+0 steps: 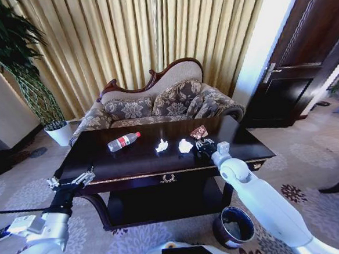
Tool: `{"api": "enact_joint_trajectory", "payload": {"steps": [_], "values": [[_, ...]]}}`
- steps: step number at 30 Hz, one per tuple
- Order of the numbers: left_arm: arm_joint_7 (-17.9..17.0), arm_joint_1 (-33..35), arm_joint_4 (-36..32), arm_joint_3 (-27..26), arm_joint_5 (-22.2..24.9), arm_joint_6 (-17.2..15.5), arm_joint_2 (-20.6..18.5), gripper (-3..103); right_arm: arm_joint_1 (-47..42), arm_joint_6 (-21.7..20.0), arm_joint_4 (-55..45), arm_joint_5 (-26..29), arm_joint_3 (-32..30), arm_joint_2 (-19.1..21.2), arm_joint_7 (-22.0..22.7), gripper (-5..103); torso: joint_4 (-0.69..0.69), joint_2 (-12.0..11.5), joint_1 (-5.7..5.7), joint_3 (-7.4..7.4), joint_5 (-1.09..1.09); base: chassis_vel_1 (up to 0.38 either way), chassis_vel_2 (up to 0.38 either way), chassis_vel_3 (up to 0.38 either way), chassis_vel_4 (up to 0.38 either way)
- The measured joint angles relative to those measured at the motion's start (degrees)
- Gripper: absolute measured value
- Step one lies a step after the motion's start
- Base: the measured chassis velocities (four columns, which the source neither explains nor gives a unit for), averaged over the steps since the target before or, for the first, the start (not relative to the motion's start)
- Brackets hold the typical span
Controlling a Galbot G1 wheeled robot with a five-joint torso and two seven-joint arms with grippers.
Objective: Move to the front of the table and place the trash on the table into the trash bin.
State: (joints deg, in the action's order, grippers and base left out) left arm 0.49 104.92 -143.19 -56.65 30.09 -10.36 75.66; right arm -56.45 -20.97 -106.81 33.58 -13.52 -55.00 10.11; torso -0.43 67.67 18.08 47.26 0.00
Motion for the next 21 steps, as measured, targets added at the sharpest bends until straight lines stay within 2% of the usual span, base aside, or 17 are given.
{"api": "enact_joint_trajectory", "payload": {"steps": [1, 2, 4, 6, 13, 18, 21], "values": [[0.01, -0.07, 0.03, 0.06, -0.01, 0.1, 0.04, 100, -0.14, 0.04, -0.12, 0.0, -0.18, 0.0, 0.0, 13, 0.0, 0.0, 0.0, 0.0, 0.0, 0.0, 0.0, 0.0, 0.0], [0.01, -0.07, 0.03, 0.06, -0.01, 0.1, 0.04, 100, -0.14, 0.04, -0.12, 0.0, -0.18, 0.0, 0.0, 13, 0.0, 0.0, 0.0, 0.0, 0.0, 0.0, 0.0, 0.0, 0.0], [0.01, -0.16, 0.19, 0.13, -0.03, 0.47, 0.17, 100, -0.47, 0.13, -0.48, 0.02, -0.63, 0.02, 0.02, 5, 0.0, 0.0, 0.0, 0.0, 0.0, 0.0, 0.0, 0.0, 0.0], [0.11, -0.13, 0.22, 0.09, -0.03, 0.75, 0.25, 100, -0.77, 0.19, -0.99, 0.12, -1.05, 0.1, 0.06, 3, 0.0, 0.0, 0.0, 0.0, 0.0, 0.0, 0.0, 0.0, 0.0], [0.28, -0.23, 0.38, 0.04, 0.03, 1.5, 0.47, 100, -3.54, 0.38, -4.45, 1.25, -3.72, 0.48, 0.2, 1, 0.01, 0.0, 0.0, 0.0, 0.0, 0.0, 0.0, 0.0, 0.0], [0.26, -0.38, 0.63, -0.09, 0.08, 1.55, 0.53, 100, -9.4, 0.23, -10.14, 3.31, -8.51, 0.7, 0.35, 1, 0.0, 0.0, 0.0, 0.0, 0.0, 0.0, 0.0, 0.0, 0.0], [0.24, -0.71, 1.23, -0.14, 0.09, 1.73, 0.74, 100, -14.59, -0.53, -15.67, 4.78, -12.73, 0.81, 2.2, 1, -0.01, 0.01, -0.01, -0.01, 0.0, 0.0, 0.0, 0.0, 0.0]]}}
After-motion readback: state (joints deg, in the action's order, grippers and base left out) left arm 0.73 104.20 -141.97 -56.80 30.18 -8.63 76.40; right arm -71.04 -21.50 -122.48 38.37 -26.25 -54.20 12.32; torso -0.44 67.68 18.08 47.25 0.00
